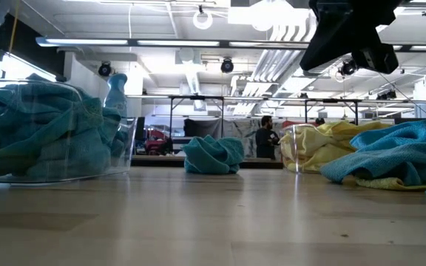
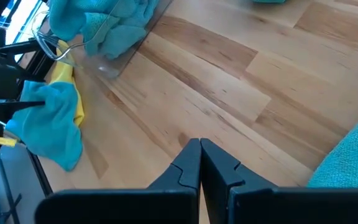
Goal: Sort microfiber towel by color & place in baskets
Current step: Put the blue microfiber cloth into the left transparent bin
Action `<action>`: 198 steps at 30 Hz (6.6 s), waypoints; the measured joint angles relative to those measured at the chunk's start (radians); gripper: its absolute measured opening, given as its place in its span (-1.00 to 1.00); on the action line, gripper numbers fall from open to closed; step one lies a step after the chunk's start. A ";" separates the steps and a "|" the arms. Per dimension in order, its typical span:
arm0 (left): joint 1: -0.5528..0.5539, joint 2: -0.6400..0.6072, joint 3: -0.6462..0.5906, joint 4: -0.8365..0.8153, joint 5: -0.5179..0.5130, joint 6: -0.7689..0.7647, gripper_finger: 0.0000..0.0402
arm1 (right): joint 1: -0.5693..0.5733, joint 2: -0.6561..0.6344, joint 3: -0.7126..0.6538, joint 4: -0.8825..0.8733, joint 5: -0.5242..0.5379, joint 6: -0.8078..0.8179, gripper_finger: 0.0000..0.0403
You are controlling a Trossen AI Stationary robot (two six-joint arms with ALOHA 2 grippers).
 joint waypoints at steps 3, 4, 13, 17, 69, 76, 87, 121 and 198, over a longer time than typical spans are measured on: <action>0.000 0.026 0.000 0.025 0.015 0.044 -0.12 | 0.000 0.000 0.000 -0.002 0.006 0.000 -1.00; -0.001 0.030 0.000 0.034 0.024 0.053 -0.17 | 0.000 0.000 0.000 -0.002 0.009 0.000 -1.00; -0.012 -0.032 0.000 0.028 0.026 0.017 -0.94 | 0.000 0.000 0.000 -0.007 0.029 0.000 -1.00; -0.025 -0.124 0.000 0.022 0.020 -0.020 -0.99 | 0.000 0.000 0.000 -0.013 0.031 0.000 -1.00; 0.531 -0.575 0.285 -0.298 -0.427 0.368 -1.00 | -0.435 0.000 -0.242 0.400 -0.455 -0.632 -1.00; 0.646 -0.510 0.189 -0.282 -0.389 0.402 -1.00 | -0.451 0.000 -0.242 0.400 -0.477 -0.661 -1.00; 0.769 -0.466 -0.111 -0.026 -0.404 0.668 -1.00 | -0.450 0.000 -0.242 0.399 -0.478 -0.663 -1.00; 0.829 -0.470 -0.591 0.577 -0.248 0.960 -0.94 | -0.450 0.000 -0.242 0.393 -0.484 -0.673 -1.00; 0.611 -0.926 -0.395 0.430 -0.301 1.040 -0.60 | -0.344 -0.001 0.284 -0.854 -0.267 -0.142 -1.00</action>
